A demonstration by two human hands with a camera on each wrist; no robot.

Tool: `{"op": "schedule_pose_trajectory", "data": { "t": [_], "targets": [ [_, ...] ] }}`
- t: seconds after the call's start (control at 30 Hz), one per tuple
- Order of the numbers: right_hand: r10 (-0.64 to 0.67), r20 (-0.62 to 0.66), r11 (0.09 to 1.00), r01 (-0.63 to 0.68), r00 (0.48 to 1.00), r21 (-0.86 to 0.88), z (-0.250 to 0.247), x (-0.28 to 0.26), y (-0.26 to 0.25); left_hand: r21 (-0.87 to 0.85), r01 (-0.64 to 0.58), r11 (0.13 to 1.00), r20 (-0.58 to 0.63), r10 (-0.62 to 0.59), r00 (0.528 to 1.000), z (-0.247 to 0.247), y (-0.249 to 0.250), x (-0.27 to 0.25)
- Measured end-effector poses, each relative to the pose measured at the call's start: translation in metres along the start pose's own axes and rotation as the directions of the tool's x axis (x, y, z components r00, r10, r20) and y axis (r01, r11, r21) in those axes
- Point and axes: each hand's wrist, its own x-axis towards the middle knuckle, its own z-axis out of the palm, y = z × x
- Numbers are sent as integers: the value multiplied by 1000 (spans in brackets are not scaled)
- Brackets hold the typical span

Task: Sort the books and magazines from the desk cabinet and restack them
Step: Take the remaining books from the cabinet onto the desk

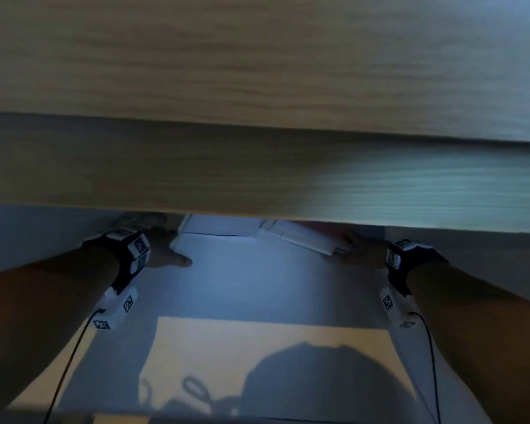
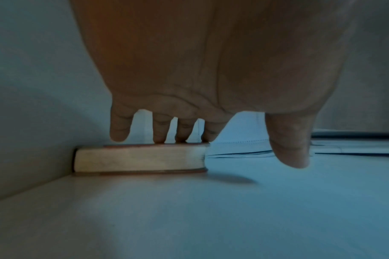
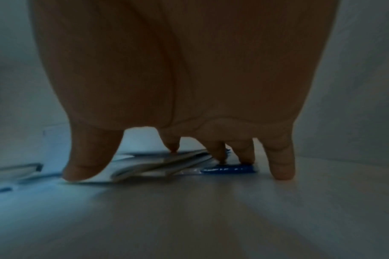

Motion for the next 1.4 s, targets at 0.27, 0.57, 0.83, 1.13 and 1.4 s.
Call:
{"op": "schedule_pose_trajectory", "data": {
  "t": [0.27,0.57,0.83,1.13,1.4],
  "targets": [
    [-48,90,987,61,995,-146,5,-65,-53,102,-322,941,37,320,947,7,38,-82],
    [-73,139,924,119,988,-363,42,-153,-56,141,-217,966,157,195,968,21,72,-83],
    [-36,1,931,34,999,364,4,-172,-52,195,-296,935,178,263,948,51,39,-112],
    [296,-52,936,-279,954,212,20,-112,-33,-106,-382,918,-98,373,923,30,156,-120],
    [295,-64,881,-246,953,404,28,-130,-48,-371,-333,867,55,378,924,53,214,-120]
  ]
}}
